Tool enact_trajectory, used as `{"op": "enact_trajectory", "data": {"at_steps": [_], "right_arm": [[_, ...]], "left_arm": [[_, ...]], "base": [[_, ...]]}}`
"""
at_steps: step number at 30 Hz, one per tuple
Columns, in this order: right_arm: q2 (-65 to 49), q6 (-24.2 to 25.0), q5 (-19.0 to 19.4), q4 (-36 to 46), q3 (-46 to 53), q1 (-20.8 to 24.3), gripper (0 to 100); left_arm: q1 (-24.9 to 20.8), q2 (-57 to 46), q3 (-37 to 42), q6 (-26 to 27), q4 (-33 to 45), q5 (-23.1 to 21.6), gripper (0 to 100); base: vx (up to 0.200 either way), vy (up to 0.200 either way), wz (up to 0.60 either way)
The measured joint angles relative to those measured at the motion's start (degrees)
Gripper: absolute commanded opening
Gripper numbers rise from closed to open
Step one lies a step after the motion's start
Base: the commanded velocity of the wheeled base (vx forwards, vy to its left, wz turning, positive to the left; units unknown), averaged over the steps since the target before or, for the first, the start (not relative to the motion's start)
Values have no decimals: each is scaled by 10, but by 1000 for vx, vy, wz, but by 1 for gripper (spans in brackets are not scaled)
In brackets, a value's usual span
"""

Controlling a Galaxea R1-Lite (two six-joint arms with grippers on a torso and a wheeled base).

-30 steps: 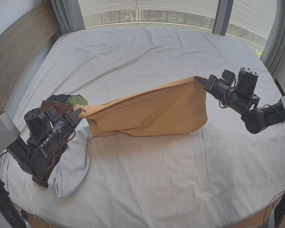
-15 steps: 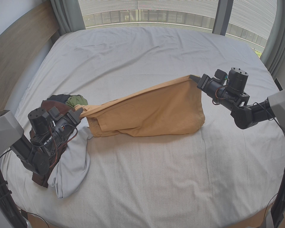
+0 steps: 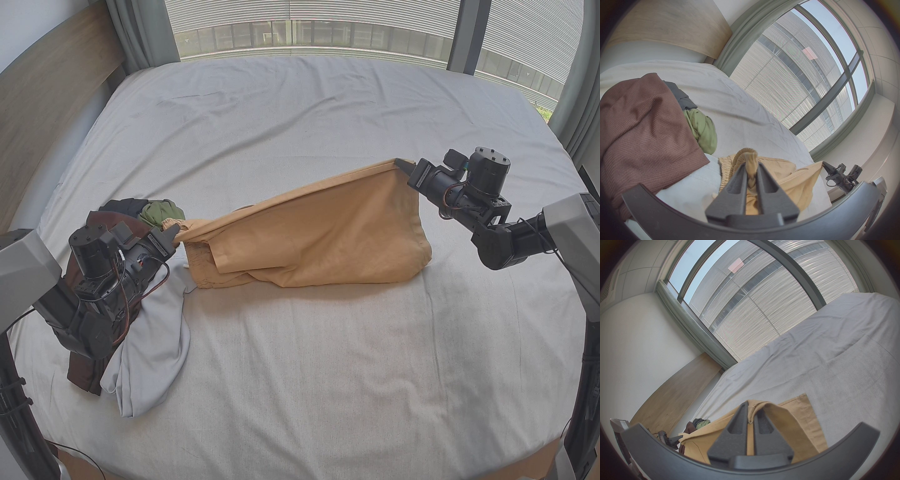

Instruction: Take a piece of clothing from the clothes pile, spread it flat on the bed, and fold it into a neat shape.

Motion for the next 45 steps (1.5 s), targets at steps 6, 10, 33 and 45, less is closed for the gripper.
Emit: {"op": "enact_trajectory", "data": {"at_steps": [6, 10, 33, 45], "right_arm": [[19, -2, -2, -23, -15, -4, 100], [30, -3, -4, -44, -30, -4, 100], [-100, -14, 14, -161, 304, 26, 100], [-191, -7, 109, -168, 469, 18, 100]], "left_arm": [[1, 16, -13, -1, -1, 2, 100], [7, 17, -21, -11, -5, 6, 100], [-18, -46, 33, -12, -16, -15, 100], [-48, -79, 114, 33, -41, -69, 100]], "base": [[0, 0, 0], [0, 0, 0], [0, 0, 0], [0, 0, 0]]}}
